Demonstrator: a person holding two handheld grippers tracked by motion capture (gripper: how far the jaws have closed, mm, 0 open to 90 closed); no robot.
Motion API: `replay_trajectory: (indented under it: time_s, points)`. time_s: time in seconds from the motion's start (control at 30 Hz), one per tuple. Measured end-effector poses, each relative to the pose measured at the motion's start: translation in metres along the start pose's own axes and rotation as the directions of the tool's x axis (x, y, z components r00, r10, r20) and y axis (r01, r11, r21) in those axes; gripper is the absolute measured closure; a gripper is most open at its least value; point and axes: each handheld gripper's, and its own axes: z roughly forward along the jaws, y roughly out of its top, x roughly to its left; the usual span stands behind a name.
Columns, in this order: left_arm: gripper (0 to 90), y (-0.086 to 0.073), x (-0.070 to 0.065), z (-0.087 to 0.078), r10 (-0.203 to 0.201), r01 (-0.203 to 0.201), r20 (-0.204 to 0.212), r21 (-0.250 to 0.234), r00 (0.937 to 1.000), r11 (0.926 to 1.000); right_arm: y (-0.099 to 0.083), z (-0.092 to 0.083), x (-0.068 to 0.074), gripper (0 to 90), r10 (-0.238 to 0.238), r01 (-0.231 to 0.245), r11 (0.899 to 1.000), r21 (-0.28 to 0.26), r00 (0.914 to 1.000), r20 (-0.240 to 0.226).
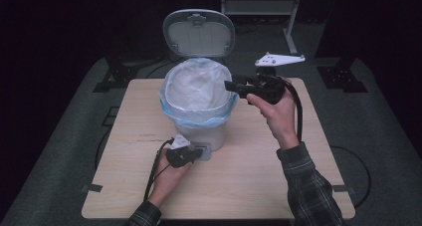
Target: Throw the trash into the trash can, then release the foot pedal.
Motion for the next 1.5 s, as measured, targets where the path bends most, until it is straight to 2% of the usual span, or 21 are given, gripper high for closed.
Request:
replay_trajectory:
  time_s: [0.37,1.03,1.17,1.3,1.33,1.5]
  points:
    - [89.8,0.000,0.000,0.000,0.000,0.000,0.000,0.000,1.0000,1.0000,-0.011,-0.016,-0.007,57.5,0.010,-0.010,1.000,0.008,0.9998,0.018]
    - [89.8,0.000,0.000,0.000,0.003,-0.003,-0.001,0.003,1.0000,1.0000,-0.054,-0.043,-0.023,55.6,0.014,-0.018,0.999,0.043,0.9972,0.073]
    - [89.8,0.000,-0.001,0.000,0.004,-0.004,-0.003,0.002,1.0000,1.0000,-0.071,-0.049,-0.027,52.9,0.029,-0.035,0.997,0.062,0.9955,0.090]
    - [89.7,0.000,0.000,0.000,-0.004,0.004,0.003,0.000,1.0000,1.0000,-0.081,-0.053,-0.029,50.7,0.034,-0.042,0.996,0.077,0.9943,0.101]
    - [89.8,0.000,0.000,0.000,-0.006,0.006,0.002,-0.004,1.0000,1.0000,-0.089,-0.056,-0.030,49.8,0.042,-0.051,0.995,0.083,0.9935,0.106]
    - [89.7,0.000,0.001,-0.001,-0.009,0.009,0.000,-0.006,1.0000,0.9999,-0.105,-0.065,-0.033,49.3,0.059,-0.069,0.994,0.085,0.9915,0.116]
